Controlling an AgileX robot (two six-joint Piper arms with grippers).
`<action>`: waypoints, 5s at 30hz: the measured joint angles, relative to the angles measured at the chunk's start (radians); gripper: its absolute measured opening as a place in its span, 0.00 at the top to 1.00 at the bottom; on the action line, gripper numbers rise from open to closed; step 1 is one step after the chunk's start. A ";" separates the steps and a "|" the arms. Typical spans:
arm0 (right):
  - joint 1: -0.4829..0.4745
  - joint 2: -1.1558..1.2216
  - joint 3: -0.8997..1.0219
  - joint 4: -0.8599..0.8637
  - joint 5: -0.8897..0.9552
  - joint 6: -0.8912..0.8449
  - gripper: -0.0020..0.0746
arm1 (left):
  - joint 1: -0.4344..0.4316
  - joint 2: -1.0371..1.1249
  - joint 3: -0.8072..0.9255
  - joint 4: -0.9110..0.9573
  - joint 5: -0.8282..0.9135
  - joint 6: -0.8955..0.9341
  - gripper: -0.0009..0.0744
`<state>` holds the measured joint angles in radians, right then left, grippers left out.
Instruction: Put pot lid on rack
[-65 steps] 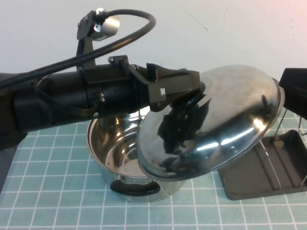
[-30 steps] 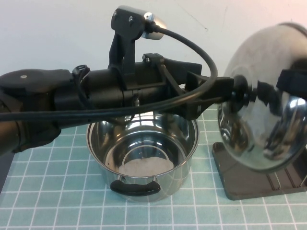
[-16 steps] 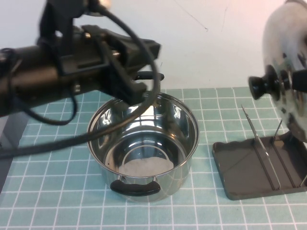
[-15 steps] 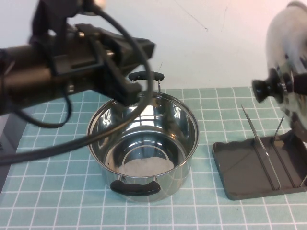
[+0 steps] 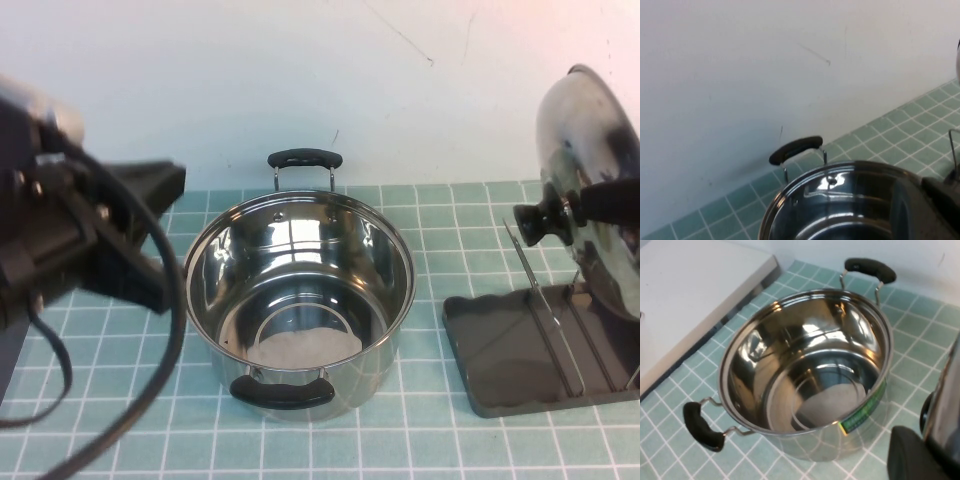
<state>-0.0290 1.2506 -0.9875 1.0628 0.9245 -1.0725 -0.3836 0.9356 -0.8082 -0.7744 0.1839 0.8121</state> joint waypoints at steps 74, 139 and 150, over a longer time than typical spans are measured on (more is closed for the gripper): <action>-0.249 -1.017 0.283 -0.041 -0.170 -0.073 0.98 | 0.000 -0.638 0.603 -0.274 -0.317 0.038 0.99; 0.010 -1.265 1.011 -1.177 -0.576 0.841 0.98 | 0.000 -0.641 0.757 -0.289 0.283 0.067 0.99; 0.010 -1.265 1.010 -1.166 -0.571 0.841 0.98 | 0.000 -0.641 0.757 -0.289 0.283 0.069 0.99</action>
<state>-0.0190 -0.0141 0.0230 -0.1030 0.3537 -0.2312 -0.3836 0.2944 -0.0517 -1.0633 0.4672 0.8815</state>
